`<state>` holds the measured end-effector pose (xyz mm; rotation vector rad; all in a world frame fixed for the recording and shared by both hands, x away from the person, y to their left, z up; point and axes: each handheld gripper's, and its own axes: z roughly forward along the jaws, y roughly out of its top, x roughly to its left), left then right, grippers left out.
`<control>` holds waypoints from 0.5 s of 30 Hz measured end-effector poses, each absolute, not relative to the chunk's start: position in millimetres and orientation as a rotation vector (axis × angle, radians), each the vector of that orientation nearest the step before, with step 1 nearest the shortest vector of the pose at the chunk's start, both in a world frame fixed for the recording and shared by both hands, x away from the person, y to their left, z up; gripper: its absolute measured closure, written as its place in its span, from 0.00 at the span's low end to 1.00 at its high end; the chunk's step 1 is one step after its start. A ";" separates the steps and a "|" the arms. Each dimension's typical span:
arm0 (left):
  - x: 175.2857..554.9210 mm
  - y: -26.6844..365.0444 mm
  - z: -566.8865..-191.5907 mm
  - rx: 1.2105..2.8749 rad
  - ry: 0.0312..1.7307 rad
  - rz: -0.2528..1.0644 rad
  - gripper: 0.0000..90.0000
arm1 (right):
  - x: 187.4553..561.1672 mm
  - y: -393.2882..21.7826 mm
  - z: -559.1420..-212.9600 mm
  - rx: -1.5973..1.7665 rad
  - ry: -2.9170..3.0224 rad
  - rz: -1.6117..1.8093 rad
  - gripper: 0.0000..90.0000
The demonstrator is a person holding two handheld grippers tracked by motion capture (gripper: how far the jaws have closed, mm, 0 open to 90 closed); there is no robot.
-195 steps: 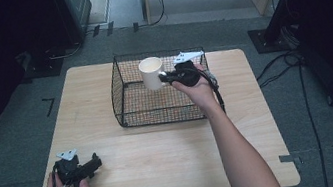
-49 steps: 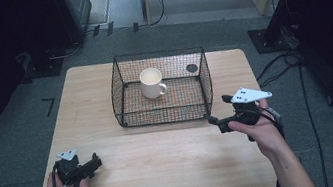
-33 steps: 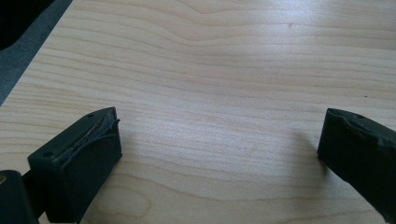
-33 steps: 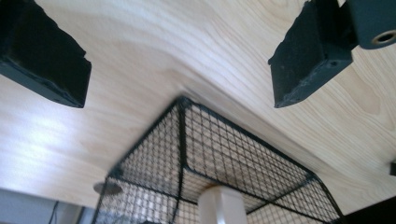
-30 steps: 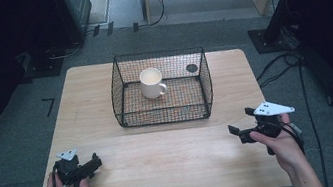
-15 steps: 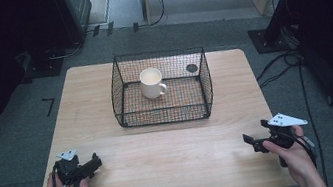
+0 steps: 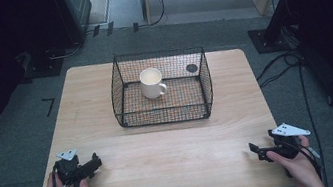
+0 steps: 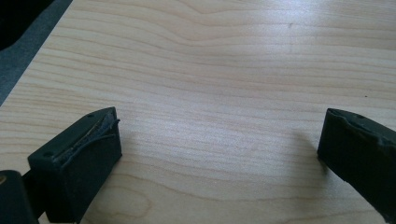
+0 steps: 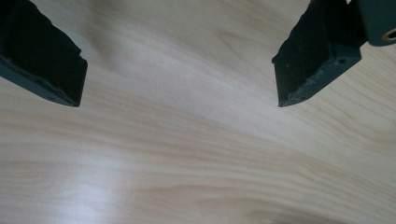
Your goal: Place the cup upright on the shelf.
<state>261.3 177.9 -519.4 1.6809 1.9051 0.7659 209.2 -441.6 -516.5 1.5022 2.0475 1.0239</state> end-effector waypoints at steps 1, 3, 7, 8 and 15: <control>261.3 177.9 -519.4 1.681 1.905 0.766 0.00 | 205.4 -441.7 -520.4 1.505 2.053 0.985 0.02; 261.3 178.0 -519.3 1.682 1.904 0.765 0.00 | 203.6 -441.0 -524.3 1.507 2.054 0.937 0.02; 261.3 178.0 -519.3 1.681 1.904 0.765 0.00 | 202.9 -437.6 -526.4 1.496 2.055 0.878 0.01; 261.3 178.0 -519.3 1.681 1.904 0.765 0.00 | 203.3 -436.3 -526.5 1.502 2.052 0.875 0.01; 261.2 178.0 -519.4 1.681 1.904 0.765 0.00 | 204.9 -432.6 -526.8 1.575 1.992 0.860 0.01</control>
